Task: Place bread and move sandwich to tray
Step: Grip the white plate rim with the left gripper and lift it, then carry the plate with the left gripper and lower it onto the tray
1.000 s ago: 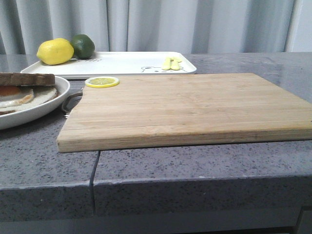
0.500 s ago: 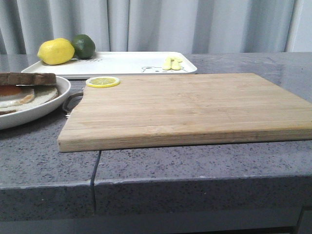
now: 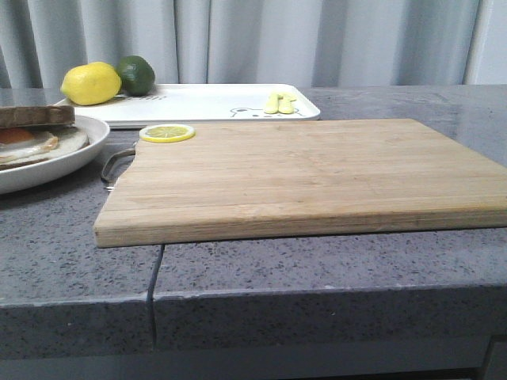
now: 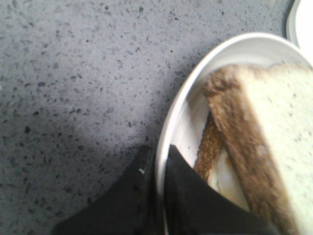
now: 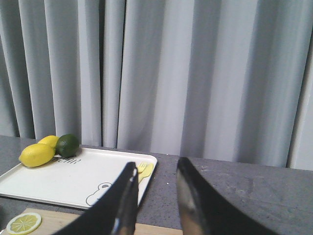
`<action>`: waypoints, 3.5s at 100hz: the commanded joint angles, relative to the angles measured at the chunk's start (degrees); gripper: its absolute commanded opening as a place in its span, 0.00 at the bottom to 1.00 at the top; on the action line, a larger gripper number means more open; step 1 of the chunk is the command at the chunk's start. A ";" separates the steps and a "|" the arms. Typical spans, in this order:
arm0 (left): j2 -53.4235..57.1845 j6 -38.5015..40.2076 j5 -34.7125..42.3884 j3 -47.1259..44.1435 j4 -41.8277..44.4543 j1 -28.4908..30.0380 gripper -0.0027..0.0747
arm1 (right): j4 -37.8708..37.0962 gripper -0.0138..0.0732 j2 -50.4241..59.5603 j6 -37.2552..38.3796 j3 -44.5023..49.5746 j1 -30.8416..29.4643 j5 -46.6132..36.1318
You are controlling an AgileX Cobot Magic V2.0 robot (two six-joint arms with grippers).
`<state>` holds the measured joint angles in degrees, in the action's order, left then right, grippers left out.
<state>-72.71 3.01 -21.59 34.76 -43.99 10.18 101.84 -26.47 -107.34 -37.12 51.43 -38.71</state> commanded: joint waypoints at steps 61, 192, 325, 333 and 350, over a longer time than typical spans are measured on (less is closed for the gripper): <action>7.12 0.41 -11.15 9.52 -3.04 -0.52 0.01 | -2.56 0.42 -0.16 -0.50 -1.17 -0.14 1.65; -29.36 -1.07 -24.92 59.26 -5.01 -6.03 0.01 | -2.56 0.42 -0.16 -0.50 -1.17 -0.14 1.76; -49.10 -2.46 -27.97 76.93 -5.56 -9.63 0.01 | -2.56 0.42 -0.16 -0.50 -1.17 -0.14 1.54; -49.49 -2.46 -28.08 77.13 -5.56 -9.74 0.01 | -2.56 0.42 -0.16 -0.50 -1.17 -0.14 1.54; -49.51 -2.46 -27.12 77.23 -4.85 -10.21 0.01 | -2.56 0.42 -0.16 -0.50 -1.17 -0.14 1.54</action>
<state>-125.90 0.00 -51.10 109.64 -44.81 0.71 101.84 -26.47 -107.34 -37.12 51.43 -38.71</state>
